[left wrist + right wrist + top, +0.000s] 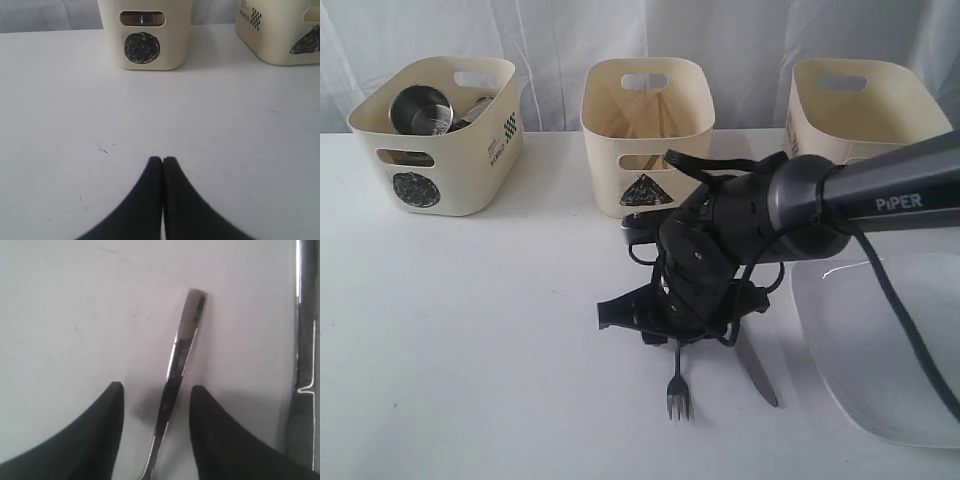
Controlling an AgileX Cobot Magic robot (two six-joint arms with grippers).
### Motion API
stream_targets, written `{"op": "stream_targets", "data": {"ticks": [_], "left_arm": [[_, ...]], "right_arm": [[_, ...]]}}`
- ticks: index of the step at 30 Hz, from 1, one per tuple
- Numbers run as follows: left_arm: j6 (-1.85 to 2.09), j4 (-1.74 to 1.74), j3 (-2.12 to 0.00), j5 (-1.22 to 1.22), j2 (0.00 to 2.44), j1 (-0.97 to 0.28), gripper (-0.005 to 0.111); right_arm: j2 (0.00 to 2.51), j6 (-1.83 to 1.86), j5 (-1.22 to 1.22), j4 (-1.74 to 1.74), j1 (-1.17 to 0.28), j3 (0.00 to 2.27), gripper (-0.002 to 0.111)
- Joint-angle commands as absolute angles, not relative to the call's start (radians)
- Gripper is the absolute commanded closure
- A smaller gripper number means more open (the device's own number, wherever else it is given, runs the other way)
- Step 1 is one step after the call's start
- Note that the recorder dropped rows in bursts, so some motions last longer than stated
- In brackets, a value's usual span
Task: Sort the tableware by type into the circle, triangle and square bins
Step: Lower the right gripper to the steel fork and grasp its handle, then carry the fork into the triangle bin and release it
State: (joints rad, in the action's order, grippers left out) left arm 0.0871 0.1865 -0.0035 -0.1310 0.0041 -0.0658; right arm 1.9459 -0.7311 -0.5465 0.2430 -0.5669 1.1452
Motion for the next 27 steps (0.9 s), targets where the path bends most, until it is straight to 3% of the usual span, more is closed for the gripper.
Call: {"op": "stream_targets", "data": {"ticks": [1, 6, 10, 11, 20, 25, 27], "left_arm": [[0.087, 0.192, 0.000, -0.127, 0.000, -0.070, 0.107], [0.087, 0.192, 0.000, -0.127, 0.000, -0.070, 0.107], [0.087, 0.192, 0.000, -0.127, 0.000, -0.070, 0.107], [0.087, 0.192, 0.000, -0.127, 0.000, -0.070, 0.107], [0.087, 0.192, 0.000, -0.127, 0.000, -0.070, 0.107], [0.087, 0.192, 0.000, -0.127, 0.000, -0.070, 0.107], [0.087, 0.192, 0.000, -0.127, 0.000, -0.070, 0.107]], "right_arm": [[1.984, -0.737, -0.546, 0.235, -0.569, 1.141, 0.068], [2.016, -0.737, -0.565, 0.195, -0.570, 1.139, 0.073], [2.008, -0.711, -0.570, 0.201, -0.577, 1.139, 0.104], [2.000, -0.709, -0.566, 0.201, -0.577, 1.139, 0.108], [1.816, -0.745, -0.454, 0.461, -0.573, 1.139, 0.108], [1.721, -1.027, -0.315, 0.689, -0.506, 1.139, 0.108], [1.693, -1.346, -0.273, 0.864, -0.417, 1.139, 0.108]]}}
